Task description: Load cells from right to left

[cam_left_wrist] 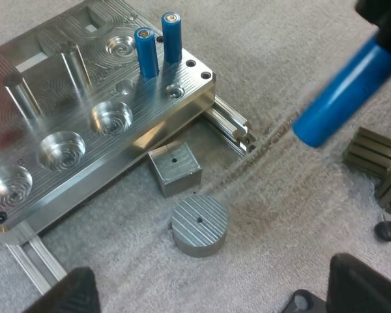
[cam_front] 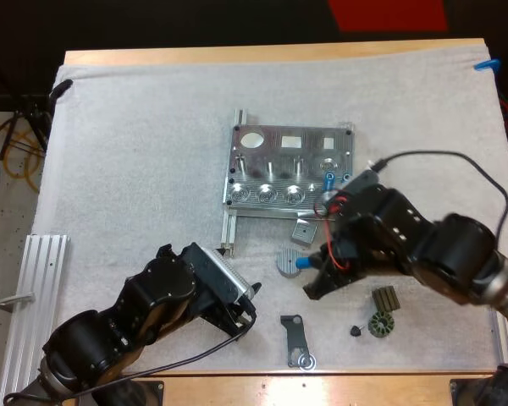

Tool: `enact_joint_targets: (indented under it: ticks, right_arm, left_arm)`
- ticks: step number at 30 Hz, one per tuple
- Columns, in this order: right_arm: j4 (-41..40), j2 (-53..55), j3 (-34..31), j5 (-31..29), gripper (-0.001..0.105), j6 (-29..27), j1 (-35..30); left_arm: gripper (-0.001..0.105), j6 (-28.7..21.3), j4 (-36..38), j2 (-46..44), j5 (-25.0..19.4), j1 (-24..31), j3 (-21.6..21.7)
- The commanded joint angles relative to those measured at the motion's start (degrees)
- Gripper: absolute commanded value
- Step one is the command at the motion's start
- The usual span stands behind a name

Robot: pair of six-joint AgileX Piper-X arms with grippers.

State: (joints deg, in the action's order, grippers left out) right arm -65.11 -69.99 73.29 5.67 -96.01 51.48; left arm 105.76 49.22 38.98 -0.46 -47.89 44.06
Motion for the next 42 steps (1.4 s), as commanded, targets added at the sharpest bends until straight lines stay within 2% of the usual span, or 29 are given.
enact_joint_targets:
  ticks: [1,6,13,27,42]
  right_arm:
    - [-1.41,-1.39,2.65,-1.23,0.0,-2.96,0.2]
    - [-5.5,-6.87,9.62,-7.42,0.0,-9.11,0.05]
    - [-10.52,-13.71,16.98,-13.05,0.0,-16.66,-0.07]
    - [-12.89,-24.74,25.2,-11.64,0.0,-25.6,-8.68]
    - [-9.42,-32.66,26.06,-10.55,0.0,-37.95,-10.16]
  left_arm:
    - [0.07,0.86,-0.18,-0.3,-1.46,-0.13,0.4]
    - [0.07,1.77,0.56,-0.3,-2.53,-0.13,0.4]
    - [0.07,2.38,3.51,-0.3,-2.82,-0.13,0.4]
    - [0.07,2.38,3.62,-0.3,-2.82,-0.13,0.4]
    - [0.07,2.38,3.14,-0.3,-2.82,-0.13,0.4]
